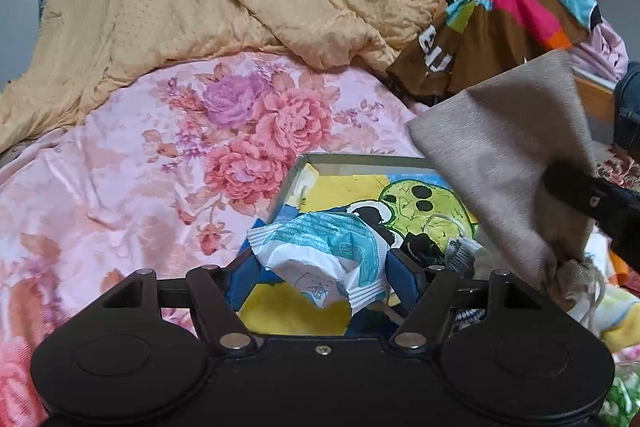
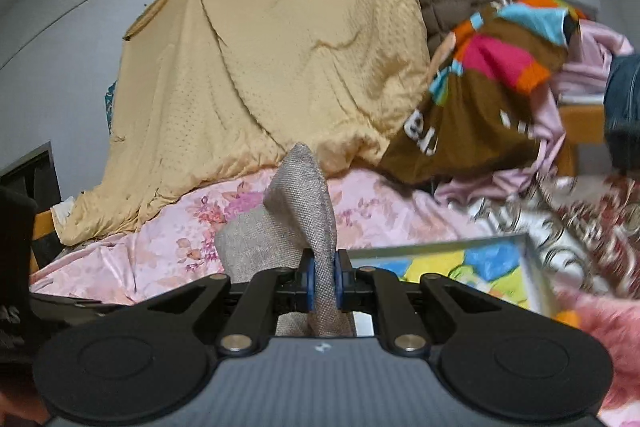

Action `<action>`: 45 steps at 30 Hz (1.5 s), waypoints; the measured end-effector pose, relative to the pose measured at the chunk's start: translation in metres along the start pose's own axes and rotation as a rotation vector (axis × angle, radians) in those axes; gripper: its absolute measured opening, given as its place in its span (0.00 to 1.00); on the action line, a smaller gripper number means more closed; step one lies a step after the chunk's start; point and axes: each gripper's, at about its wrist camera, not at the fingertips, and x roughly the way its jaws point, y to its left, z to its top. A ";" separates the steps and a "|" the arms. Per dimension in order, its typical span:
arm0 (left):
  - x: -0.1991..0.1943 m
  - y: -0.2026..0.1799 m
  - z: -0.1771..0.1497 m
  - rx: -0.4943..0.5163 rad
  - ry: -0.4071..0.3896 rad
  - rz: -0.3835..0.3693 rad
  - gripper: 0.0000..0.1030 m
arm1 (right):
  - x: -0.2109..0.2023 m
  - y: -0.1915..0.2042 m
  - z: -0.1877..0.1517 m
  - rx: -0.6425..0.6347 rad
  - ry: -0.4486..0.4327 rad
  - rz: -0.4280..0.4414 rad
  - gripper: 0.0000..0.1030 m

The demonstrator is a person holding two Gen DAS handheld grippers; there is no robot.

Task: Organize soft objects
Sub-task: 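Carry packet with left tool over tray while right tool lifts burlap bag, then open left tool dropping packet in tray while right tool releases burlap bag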

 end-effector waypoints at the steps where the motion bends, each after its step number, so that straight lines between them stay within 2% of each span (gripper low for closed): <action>1: 0.006 -0.002 0.000 0.010 0.004 -0.001 0.69 | 0.004 -0.001 -0.001 0.010 0.015 -0.007 0.11; 4: 0.017 -0.008 -0.004 0.034 0.010 -0.002 0.69 | 0.013 -0.003 0.000 0.034 0.062 -0.007 0.11; 13: 0.031 -0.009 -0.018 -0.007 0.038 0.017 0.72 | 0.024 -0.013 -0.005 0.072 0.135 -0.046 0.14; 16: 0.031 -0.010 -0.019 -0.017 0.047 0.013 0.73 | 0.027 -0.014 -0.006 0.078 0.160 -0.045 0.19; 19: 0.031 -0.010 -0.019 -0.017 0.049 0.013 0.75 | 0.028 -0.013 -0.009 0.077 0.170 -0.049 0.29; 24: 0.030 -0.010 -0.023 -0.002 0.049 0.017 0.82 | 0.026 -0.015 -0.010 0.098 0.165 -0.062 0.43; 31: 0.028 -0.006 -0.029 -0.016 0.044 0.023 0.91 | 0.026 -0.018 -0.011 0.113 0.171 -0.064 0.53; 39: 0.022 -0.002 -0.031 0.009 0.024 0.008 0.97 | 0.027 -0.020 -0.013 0.131 0.163 -0.110 0.85; 45: 0.019 0.000 -0.032 0.009 0.025 0.006 0.98 | 0.030 -0.023 -0.015 0.139 0.177 -0.153 0.90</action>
